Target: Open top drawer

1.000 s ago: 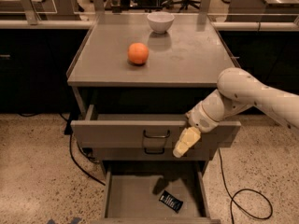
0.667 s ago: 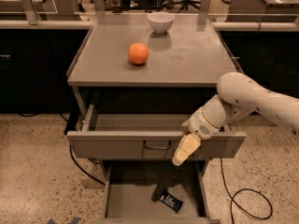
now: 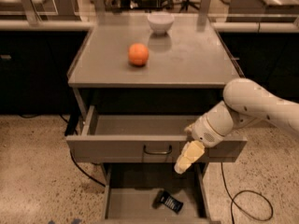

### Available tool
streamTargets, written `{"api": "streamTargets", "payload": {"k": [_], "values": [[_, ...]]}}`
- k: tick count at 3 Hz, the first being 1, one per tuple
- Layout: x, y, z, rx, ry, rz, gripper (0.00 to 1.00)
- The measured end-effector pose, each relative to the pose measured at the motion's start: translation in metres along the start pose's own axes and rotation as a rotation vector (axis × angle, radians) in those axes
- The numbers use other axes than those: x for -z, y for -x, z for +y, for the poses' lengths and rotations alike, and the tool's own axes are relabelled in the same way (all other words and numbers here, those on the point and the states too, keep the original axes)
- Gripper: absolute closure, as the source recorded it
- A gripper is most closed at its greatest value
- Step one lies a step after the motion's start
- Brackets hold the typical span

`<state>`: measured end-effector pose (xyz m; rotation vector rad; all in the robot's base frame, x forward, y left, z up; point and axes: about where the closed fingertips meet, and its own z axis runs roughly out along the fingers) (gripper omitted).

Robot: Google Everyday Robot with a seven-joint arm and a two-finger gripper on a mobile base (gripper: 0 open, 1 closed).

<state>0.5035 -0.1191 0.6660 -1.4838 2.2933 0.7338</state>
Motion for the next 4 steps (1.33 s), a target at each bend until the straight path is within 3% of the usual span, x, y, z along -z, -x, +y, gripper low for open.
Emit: {"api": "streamTargets", "payload": {"k": [1,2,3,4], "values": [[0.002,0.001,0.0,0.0,0.0,0.0,0.0],[0.0,-0.012,0.029,-0.034,0.052,-0.018,0.0],[0.0,-0.012,0.029,-0.034,0.052,-0.018,0.0],[-0.006,-0.02,0.043,-0.043,0.058,0.005,0.0]]}}
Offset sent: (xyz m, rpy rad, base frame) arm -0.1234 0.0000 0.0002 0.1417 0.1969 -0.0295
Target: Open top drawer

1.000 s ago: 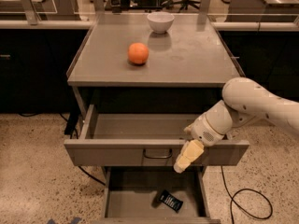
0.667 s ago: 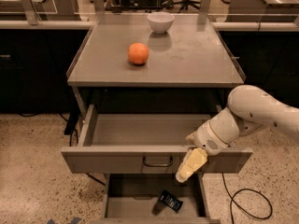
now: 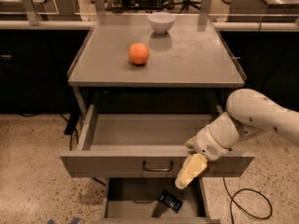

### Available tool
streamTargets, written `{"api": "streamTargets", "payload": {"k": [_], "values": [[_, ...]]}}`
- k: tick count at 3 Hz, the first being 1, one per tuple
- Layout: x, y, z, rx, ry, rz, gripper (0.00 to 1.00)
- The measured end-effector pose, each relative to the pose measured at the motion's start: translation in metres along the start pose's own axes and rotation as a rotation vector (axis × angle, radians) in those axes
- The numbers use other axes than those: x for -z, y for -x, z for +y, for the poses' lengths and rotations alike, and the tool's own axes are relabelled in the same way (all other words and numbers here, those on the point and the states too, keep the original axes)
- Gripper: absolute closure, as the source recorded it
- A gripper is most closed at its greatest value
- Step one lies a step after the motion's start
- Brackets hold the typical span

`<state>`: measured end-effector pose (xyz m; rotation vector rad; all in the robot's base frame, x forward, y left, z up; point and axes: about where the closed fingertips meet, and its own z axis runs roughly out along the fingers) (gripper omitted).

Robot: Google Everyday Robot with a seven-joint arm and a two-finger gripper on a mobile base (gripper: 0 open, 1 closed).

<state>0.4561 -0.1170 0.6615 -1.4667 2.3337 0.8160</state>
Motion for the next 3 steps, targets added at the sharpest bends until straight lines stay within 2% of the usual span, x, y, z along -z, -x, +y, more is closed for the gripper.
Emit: {"api": "streamTargets", "payload": {"k": [1,2,3], "values": [[0.001,0.001,0.001,0.0,0.0,0.0,0.0],[0.001,-0.016,0.03,-0.027,0.022,0.012,0.0],[0.001,-0.016,0.03,-0.027,0.022,0.012,0.0]]}}
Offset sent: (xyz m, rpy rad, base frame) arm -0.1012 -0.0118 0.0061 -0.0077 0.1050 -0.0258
